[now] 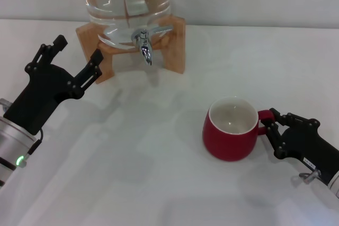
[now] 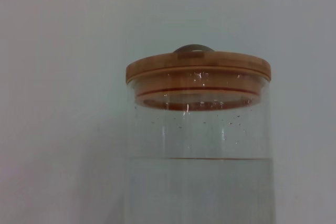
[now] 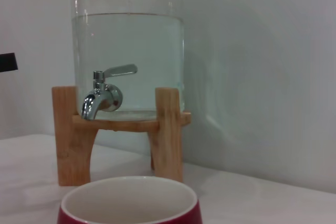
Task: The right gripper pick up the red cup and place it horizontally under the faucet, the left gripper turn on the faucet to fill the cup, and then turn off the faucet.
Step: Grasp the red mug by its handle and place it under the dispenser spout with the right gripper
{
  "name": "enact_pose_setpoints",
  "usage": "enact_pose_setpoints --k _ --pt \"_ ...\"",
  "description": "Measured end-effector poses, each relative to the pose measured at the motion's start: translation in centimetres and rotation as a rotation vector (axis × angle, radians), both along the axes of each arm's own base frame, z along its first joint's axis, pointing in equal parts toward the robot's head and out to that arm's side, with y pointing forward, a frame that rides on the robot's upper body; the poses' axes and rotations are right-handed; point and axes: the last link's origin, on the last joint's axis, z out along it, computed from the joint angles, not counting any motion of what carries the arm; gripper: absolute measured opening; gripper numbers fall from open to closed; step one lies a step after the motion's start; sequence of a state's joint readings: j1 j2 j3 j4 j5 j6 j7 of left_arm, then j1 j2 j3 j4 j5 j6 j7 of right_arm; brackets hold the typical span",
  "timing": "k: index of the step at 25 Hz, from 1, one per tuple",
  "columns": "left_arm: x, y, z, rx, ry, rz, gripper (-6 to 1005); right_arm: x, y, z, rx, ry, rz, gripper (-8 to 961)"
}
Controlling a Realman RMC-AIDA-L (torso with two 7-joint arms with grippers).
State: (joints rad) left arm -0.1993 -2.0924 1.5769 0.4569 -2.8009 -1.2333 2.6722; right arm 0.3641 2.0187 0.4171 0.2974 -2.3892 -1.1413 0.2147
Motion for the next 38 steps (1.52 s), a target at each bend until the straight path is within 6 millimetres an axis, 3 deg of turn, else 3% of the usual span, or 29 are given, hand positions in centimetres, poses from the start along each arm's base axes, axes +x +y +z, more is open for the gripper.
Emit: enact_pose_setpoints --k 25,38 --pt "-0.1 -0.1 0.0 -0.002 0.0 0.006 875 -2.2 1.5 -0.9 -0.031 0.002 0.054 136" --pt "-0.4 -0.3 0.0 -0.002 0.0 0.015 875 -4.5 3.1 -2.1 -0.08 -0.011 0.1 135"
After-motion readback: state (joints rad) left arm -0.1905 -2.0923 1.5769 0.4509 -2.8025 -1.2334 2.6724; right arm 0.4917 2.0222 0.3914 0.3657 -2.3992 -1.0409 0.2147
